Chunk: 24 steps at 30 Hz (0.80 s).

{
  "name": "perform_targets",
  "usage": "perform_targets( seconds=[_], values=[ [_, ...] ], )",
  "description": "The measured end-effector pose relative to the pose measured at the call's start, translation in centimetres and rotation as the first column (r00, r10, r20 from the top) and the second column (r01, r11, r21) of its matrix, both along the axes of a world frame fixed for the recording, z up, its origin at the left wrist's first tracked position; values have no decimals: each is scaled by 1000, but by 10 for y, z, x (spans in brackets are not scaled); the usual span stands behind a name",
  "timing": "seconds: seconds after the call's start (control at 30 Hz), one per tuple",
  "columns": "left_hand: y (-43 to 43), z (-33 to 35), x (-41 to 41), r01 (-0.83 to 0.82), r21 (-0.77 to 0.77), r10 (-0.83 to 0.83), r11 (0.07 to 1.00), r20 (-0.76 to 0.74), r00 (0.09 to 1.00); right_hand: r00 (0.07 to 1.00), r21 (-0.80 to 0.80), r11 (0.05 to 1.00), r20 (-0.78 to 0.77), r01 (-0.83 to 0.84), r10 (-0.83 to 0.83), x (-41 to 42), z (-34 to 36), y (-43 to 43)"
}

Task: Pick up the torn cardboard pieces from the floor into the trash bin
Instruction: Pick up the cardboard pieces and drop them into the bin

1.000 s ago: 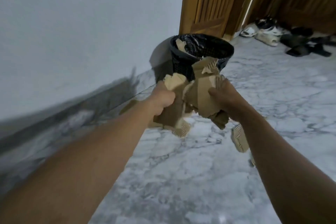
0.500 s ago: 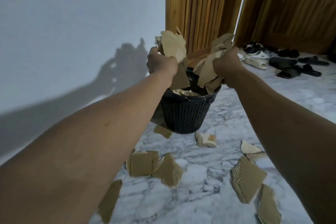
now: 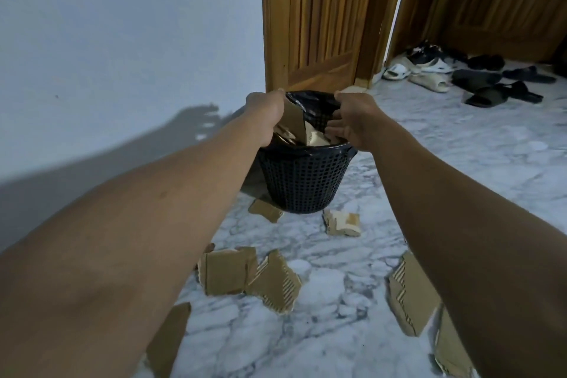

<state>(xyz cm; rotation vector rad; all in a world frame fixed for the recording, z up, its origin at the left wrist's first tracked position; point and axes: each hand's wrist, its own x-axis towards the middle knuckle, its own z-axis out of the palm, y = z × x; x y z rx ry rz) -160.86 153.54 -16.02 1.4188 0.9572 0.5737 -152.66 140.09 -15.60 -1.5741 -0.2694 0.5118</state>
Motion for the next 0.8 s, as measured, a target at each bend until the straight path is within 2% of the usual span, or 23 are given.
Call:
perform_targets(
  seconds=[0.13,0.23,0.33,0.37,0.47,0.57,0.6,0.7,0.8],
  values=[
    [-29,11,-9,90,209,-89,974,-13,996,997,-65,998,75,4,1,7,8,-26],
    [-69,17,-2,240,450,-234,860,-71,970,991,-143,989,135,46,-27,16,14,-71],
    [-122,13,16,411,535,-382,738,-171,908,973,-235,964,218,123,-71,34,2,-144],
    [-140,7,21,506,525,-448,684,-245,860,968,-285,947,237,147,-79,36,-6,-170],
    [-212,-34,37,784,430,-595,447,-511,620,964,-482,848,240,219,-113,44,-39,-272],
    [-278,-93,43,924,291,-533,246,-756,380,968,-659,711,201,246,-149,39,-84,-375],
    [-298,-112,42,949,241,-498,205,-809,313,970,-720,651,202,239,-133,34,-102,-407],
    [-346,-158,30,979,141,-439,146,-878,192,988,-886,437,140,153,-62,7,-156,-480],
    [-375,-205,20,983,57,-440,176,-889,130,997,-954,301,-22,0,-69,-27,-197,-537]
  ],
)
